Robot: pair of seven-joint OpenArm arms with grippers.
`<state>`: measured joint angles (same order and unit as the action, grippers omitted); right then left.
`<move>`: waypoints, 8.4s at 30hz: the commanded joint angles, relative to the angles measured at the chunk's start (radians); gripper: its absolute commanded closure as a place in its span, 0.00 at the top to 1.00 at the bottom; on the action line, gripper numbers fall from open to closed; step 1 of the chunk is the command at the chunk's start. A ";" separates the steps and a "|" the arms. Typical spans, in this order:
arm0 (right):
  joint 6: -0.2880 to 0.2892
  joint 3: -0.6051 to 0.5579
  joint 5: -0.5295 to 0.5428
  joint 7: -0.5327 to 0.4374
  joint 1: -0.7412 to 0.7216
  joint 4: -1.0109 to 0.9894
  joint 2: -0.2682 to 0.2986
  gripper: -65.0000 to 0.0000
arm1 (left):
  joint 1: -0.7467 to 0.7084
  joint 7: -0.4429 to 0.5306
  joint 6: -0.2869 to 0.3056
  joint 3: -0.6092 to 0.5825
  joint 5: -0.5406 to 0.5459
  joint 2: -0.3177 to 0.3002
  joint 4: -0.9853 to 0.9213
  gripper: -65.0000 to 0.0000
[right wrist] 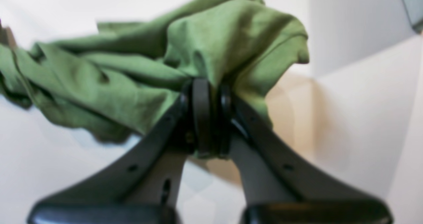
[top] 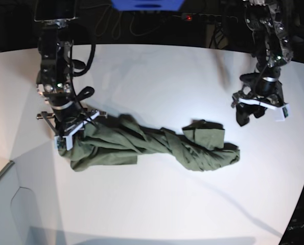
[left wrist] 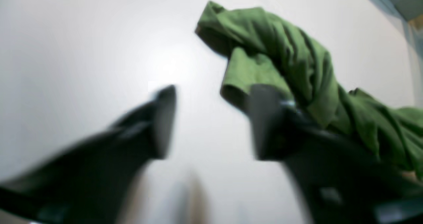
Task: Layout the t-shirt on the table in an organized manner, then fold the t-shirt properly
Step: 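Stretch the shirt lengthwise, left gripper pulling away from the right gripper, then lower the stretched shirt onto the table and release with the left gripper, then regrasp a shirt edge with the left gripper while the right holds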
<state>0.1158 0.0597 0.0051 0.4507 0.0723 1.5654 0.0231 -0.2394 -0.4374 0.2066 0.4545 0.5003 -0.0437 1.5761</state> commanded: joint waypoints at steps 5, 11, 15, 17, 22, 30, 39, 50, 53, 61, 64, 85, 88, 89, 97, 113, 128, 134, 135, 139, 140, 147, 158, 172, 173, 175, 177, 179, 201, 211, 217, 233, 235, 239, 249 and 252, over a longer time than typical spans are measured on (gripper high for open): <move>-0.006 0.001 0.002 -0.028 -0.004 0.025 0.027 0.00 | 0.139 0.024 0.009 0.003 0.002 -0.009 -0.089 0.81; -0.006 0.001 0.000 -0.028 0.013 0.025 0.028 0.00 | 0.329 0.025 0.003 -0.001 0.002 -0.052 -0.288 0.81; -0.006 0.001 0.000 -0.026 0.033 0.025 0.028 0.00 | 0.463 0.028 0.001 -0.001 0.001 -0.074 -0.492 0.81; -0.006 0.001 0.000 -0.026 0.034 0.023 0.028 0.00 | 0.516 0.030 0.003 -0.001 0.001 -0.075 -0.587 0.81; -0.006 0.001 0.000 -0.026 0.048 0.023 0.028 0.00 | 0.630 0.030 0.007 -0.001 0.001 -0.091 -0.791 0.81; -0.006 0.001 -0.001 -0.026 0.054 0.023 0.028 0.00 | 0.673 0.032 0.009 -0.029 0.001 -0.089 -0.865 0.75; -0.006 0.001 -0.003 -0.026 0.054 0.022 0.028 0.00 | 0.667 0.205 0.001 -0.181 0.005 -0.094 -0.885 0.00; -0.006 0.038 -0.003 -0.037 0.042 0.071 0.048 0.00 | 0.473 0.203 0.001 -0.102 0.013 -0.117 -0.345 0.00; -0.006 0.039 0.000 -0.031 0.017 0.108 0.044 0.00 | 0.455 0.156 0.001 -0.104 0.013 -0.132 -0.202 0.00; -0.006 0.042 0.000 -0.039 -0.024 0.209 0.041 0.00 | 0.460 0.056 0.012 -0.104 0.013 -0.132 0.047 0.00; -0.006 0.044 0.000 -0.034 -0.029 0.229 0.041 0.00 | 0.443 0.059 0.012 -0.101 0.013 -0.126 0.031 0.00; -0.006 0.041 0.000 -0.028 0.054 0.226 0.042 0.00 | 0.038 0.062 0.011 0.028 0.314 -0.138 -0.205 0.63; -0.006 0.041 0.000 -0.028 0.059 0.226 0.041 0.00 | 0.044 0.062 0.012 0.060 0.315 -0.140 -0.205 0.65; -0.006 0.041 0.000 -0.028 0.065 0.226 0.041 0.00 | 0.048 0.062 0.012 0.063 0.315 -0.140 -0.205 0.65; -0.006 0.036 0.000 -0.028 0.096 0.226 0.041 0.00 | 0.257 0.062 0.001 -0.012 0.243 -0.130 -0.253 0.65; -0.006 0.041 0.000 0.047 0.079 0.226 0.042 0.37 | 0.386 0.064 0.000 -0.016 0.016 -0.083 -0.504 0.65; -0.008 0.041 0.000 0.049 0.136 0.300 0.041 0.43 | 0.395 0.064 0.006 -0.021 0.011 -0.060 -0.624 0.52; -0.008 0.036 0.000 0.055 0.188 0.306 0.041 0.43 | 0.447 0.064 0.009 -0.021 0.018 -0.060 -0.693 0.15; -0.008 0.036 0.000 0.055 0.199 0.303 0.041 0.43 | 0.460 0.064 0.009 -0.021 0.018 -0.060 -0.708 0.09; -0.006 0.009 0.000 0.049 0.212 0.252 0.042 0.43 | 0.469 0.056 0.012 -0.021 0.019 -0.060 -0.708 0.00; -0.006 -0.007 0.000 0.049 0.209 0.224 0.047 0.44 | 0.464 0.056 0.012 -0.021 0.019 -0.060 -0.687 0.00; -0.006 -0.021 -0.003 0.044 0.123 0.031 0.048 0.66 | 0.415 0.056 0.012 -0.021 0.019 -0.061 -0.546 0.00; -0.012 0.036 -0.004 0.044 0.002 -0.179 0.062 0.66 | 0.397 0.062 0.011 -0.016 0.018 -0.066 -0.546 0.00; -0.008 0.070 -0.004 0.047 -0.012 -0.036 0.074 0.00 | 0.321 0.062 0.011 -0.015 0.021 -0.061 -0.355 0.00; -0.008 0.075 -0.004 0.052 -0.009 0.016 0.073 0.00 | 0.308 0.062 0.007 -0.015 0.021 -0.061 -0.316 0.00; -0.008 0.076 -0.004 0.053 -0.012 0.123 0.076 0.00 | 0.285 0.059 0.006 -0.015 0.021 -0.061 -0.239 0.00; -0.008 0.070 -0.004 0.049 -0.030 0.185 0.076 0.00 | 0.262 0.058 0.006 -0.013 0.021 -0.061 -0.185 0.00; -0.008 0.070 -0.004 0.049 -0.076 0.201 0.073 0.00 | 0.237 0.058 0.006 -0.013 0.021 -0.063 -0.150 0.00; -0.012 -0.183 -0.004 0.003 -0.392 -0.207 0.047 0.67 | 0.082 0.064 0.011 -0.013 0.021 -0.063 -0.108 0.00; -0.012 -0.183 0.000 -0.002 -0.084 -0.035 0.031 0.67 | 0.091 0.064 0.011 -0.013 0.021 -0.064 -0.108 0.00; -0.012 -0.185 -0.001 -0.002 -0.068 -0.153 -0.009 0.67 | 0.093 0.064 0.011 -0.013 0.021 -0.064 -0.108 0.00; -0.006 -0.185 0.000 -0.003 -0.211 -0.451 -0.045 0.25 | 0.093 0.064 0.011 -0.013 0.021 -0.061 -0.110 0.00; -0.006 -0.177 0.000 -0.003 -0.208 -0.434 -0.045 0.02 | 0.091 0.064 0.011 -0.013 0.021 -0.063 -0.108 0.00; -0.006 -0.177 0.000 -0.002 -0.154 -0.280 -0.027 0.00 | 0.091 0.064 0.012 -0.013 0.021 -0.066 -0.107 0.00; -0.008 -0.172 -0.003 0.006 -0.018 0.220 0.016 0.00 | 0.088 0.056 0.012 0.062 0.151 -0.069 -0.030 0.00; -0.008 -0.146 -0.003 0.006 -0.016 0.243 0.013 0.00 | 0.085 0.056 0.012 0.062 0.154 -0.092 -0.030 0.00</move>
<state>0.1120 -0.0944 0.0086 0.4858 0.0723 1.7893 0.0315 -0.1631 -0.4152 0.2142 0.5098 0.6460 -0.1211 1.5261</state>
